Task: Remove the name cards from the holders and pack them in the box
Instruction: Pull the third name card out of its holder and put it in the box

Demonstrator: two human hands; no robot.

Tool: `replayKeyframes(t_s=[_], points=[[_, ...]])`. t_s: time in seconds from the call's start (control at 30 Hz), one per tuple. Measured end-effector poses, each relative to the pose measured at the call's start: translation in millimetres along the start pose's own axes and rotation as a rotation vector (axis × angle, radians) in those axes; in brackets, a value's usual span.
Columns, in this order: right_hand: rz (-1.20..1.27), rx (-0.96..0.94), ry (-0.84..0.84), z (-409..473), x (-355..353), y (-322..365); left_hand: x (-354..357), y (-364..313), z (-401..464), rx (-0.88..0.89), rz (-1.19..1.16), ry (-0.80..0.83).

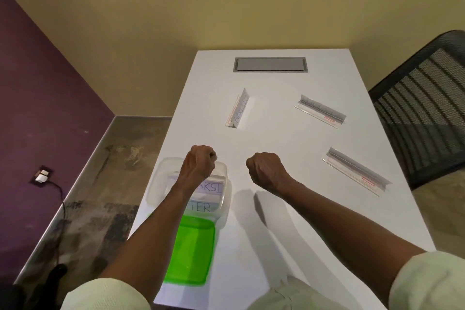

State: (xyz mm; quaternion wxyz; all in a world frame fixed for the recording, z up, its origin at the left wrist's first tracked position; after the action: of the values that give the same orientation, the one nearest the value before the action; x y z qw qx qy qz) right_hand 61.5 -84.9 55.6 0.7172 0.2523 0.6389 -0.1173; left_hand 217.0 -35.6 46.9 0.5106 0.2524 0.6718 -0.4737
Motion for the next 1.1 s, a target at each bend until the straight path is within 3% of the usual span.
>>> replayKeyframes(t_s=[0.67,1.1], points=[[-0.059,0.245,-0.188,-87.9,-38.0,-169.1,67.2,-144.9,29.3,-0.008,-0.098,0.023],[-0.088,0.511,-0.007,-137.7,-21.5,-283.0,126.2,-208.7,57.4,-0.032,-0.146,0.107]])
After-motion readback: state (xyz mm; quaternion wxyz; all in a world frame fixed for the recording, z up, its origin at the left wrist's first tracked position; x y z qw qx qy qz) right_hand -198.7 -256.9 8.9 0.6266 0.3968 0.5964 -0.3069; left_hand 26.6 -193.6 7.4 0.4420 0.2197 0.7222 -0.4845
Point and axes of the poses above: each hand's wrist, its own z-axis towards the middle knuckle, its own x-axis out of the palm, y = z × x, the point moved 10 cm from there along z, towards the middle knuckle, and after that the axes turned 2 degrees about z, right-handed, at the moved point
